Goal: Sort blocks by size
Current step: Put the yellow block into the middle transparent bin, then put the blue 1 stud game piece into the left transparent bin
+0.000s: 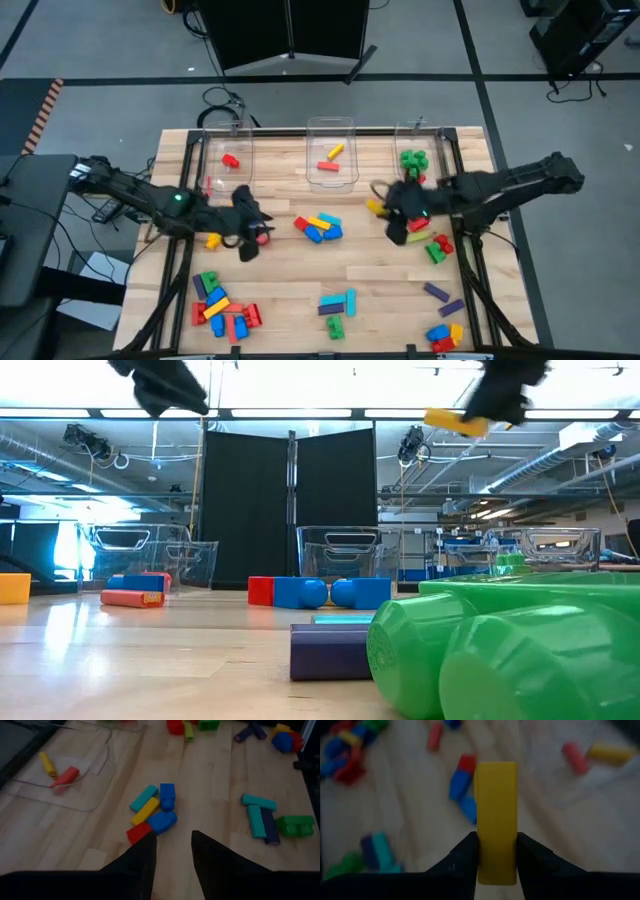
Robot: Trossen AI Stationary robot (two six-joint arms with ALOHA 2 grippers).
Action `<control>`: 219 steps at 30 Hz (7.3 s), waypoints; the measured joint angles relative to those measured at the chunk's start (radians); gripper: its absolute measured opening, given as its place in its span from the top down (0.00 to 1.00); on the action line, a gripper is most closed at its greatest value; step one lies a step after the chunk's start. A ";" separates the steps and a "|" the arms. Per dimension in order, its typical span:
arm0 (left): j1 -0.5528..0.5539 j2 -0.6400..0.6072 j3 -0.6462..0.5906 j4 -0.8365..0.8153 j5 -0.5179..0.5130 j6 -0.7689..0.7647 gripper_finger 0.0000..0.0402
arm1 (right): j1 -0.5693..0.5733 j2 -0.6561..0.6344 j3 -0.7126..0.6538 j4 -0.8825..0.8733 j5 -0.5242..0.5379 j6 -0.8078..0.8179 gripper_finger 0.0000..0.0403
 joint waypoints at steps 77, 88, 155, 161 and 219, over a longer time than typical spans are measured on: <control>0.040 -0.492 -0.174 -0.073 0.055 0.251 0.67 | -0.407 0.633 0.734 -0.322 0.074 -0.162 0.56; 0.039 -0.492 -0.173 -0.021 0.055 0.250 0.67 | -0.160 0.564 0.732 -0.362 0.082 -0.163 0.56; 0.039 -0.328 -0.173 0.173 -0.041 0.202 0.67 | -0.079 0.765 0.094 0.404 -0.230 -0.473 0.63; 0.039 -0.328 -0.173 0.180 -0.041 0.202 0.67 | -0.072 0.749 0.093 0.388 -0.229 -0.451 0.62; 0.039 0.002 -0.173 0.967 -0.101 0.437 0.53 | -0.049 0.479 0.422 0.698 -0.139 -0.533 0.61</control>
